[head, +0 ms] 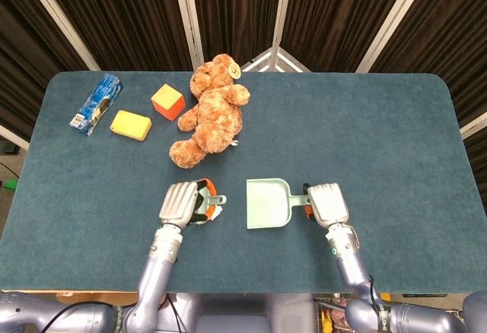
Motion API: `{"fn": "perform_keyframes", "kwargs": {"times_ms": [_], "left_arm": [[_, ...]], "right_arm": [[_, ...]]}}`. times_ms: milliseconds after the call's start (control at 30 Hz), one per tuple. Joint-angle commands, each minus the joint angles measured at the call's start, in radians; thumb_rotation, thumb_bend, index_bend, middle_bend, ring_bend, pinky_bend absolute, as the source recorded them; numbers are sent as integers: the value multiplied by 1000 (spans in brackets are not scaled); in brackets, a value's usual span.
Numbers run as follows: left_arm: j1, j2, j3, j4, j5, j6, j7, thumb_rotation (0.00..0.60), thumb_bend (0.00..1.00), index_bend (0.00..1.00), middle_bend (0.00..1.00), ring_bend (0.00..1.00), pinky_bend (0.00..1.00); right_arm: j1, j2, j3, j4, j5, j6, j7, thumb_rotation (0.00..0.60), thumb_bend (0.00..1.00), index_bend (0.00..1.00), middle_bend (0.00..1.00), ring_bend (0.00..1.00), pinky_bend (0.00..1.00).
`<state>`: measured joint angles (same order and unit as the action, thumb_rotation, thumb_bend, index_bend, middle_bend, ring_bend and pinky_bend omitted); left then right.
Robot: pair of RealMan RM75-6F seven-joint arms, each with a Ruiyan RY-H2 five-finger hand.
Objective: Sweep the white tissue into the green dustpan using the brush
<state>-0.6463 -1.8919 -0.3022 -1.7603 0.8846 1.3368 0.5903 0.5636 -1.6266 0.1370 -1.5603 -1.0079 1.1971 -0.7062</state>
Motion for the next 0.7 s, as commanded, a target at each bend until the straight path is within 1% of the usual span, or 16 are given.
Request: {"fn": "perform_keyframes", "kwargs": {"times_ms": [33,233,367,567,700], "left_arm": [[-13,-34,-15,8,-8,-1,-13,600,686,823,1000,1000,1000],[-48,-115,-28,57,32,3,-32,600,686,823,1000,1000,1000],[-72,-157,-32,107,89,-2,-56,600,685,821,1000,1000,1000],[-93,-187,-39,156,168,-13,-118,600,680,816,1000,1000,1000],[-99,-192,-43,160,198,-22,-140,600,679,814,1000,1000,1000]], "right_arm": [[-1,0,-1,-3,0,2,0,600,465,559,922,914,832],[-4,-6,-8,-4,-2,3,1,600,466,559,922,914,832],[-3,-5,-5,-13,-2,5,-3,600,466,559,922,914,832],[2,1,2,-17,14,-2,-12,600,466,559,922,914,832],[2,3,1,-18,17,0,-14,600,466,559,922,914,832]]}}
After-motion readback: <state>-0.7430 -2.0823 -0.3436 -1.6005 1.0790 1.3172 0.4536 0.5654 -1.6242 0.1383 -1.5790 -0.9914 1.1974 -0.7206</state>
